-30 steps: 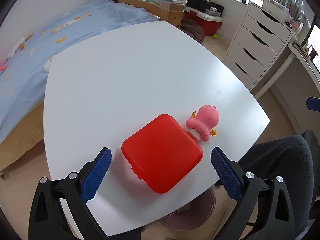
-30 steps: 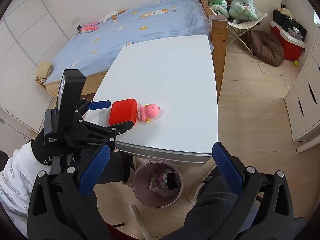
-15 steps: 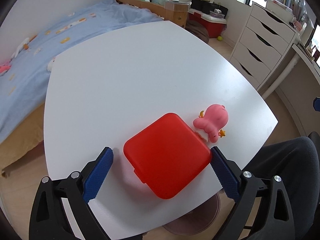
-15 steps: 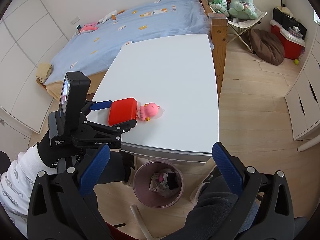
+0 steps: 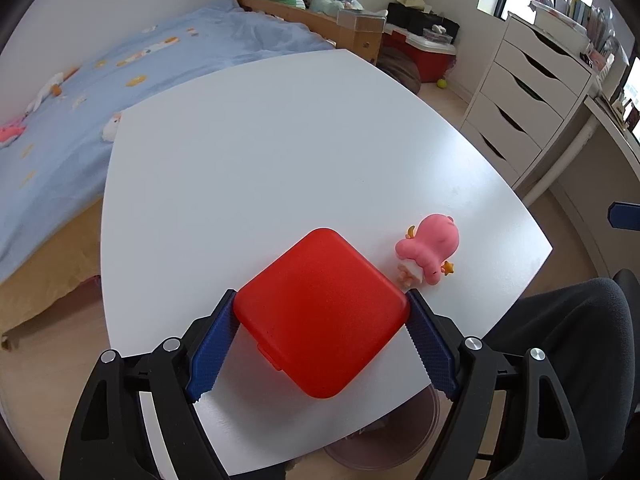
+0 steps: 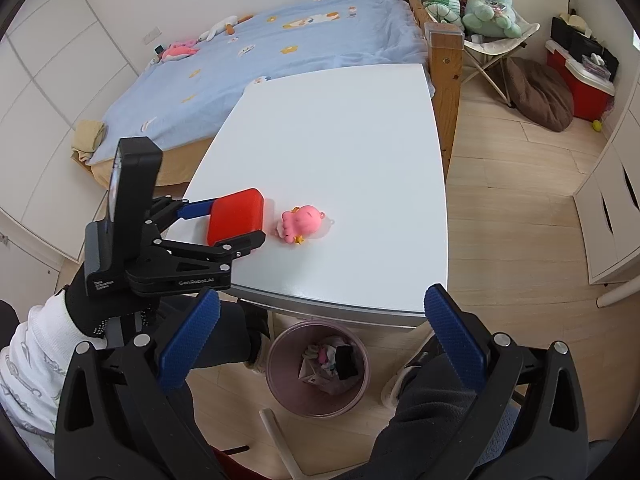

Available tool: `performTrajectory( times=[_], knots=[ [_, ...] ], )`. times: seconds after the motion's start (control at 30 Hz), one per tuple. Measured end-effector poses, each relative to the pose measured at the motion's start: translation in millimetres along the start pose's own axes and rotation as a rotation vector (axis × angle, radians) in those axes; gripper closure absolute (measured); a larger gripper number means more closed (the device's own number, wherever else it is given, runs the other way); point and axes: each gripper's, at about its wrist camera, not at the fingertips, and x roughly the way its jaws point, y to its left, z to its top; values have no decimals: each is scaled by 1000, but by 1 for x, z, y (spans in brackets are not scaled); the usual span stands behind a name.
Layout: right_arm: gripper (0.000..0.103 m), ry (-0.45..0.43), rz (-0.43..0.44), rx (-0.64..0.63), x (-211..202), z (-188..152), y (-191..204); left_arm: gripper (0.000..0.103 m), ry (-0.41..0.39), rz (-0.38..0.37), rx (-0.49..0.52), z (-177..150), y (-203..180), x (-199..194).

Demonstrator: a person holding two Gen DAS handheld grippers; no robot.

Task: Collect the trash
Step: 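Lift the red case with the left tool while the right tool reaches for the pink pig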

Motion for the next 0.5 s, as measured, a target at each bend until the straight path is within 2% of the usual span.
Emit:
performTrajectory(
  times=[0.5],
  knots=[
    [3,50,-24,-107,36,32,20,24,-50,11,-70,-3,28,-34]
  ],
)
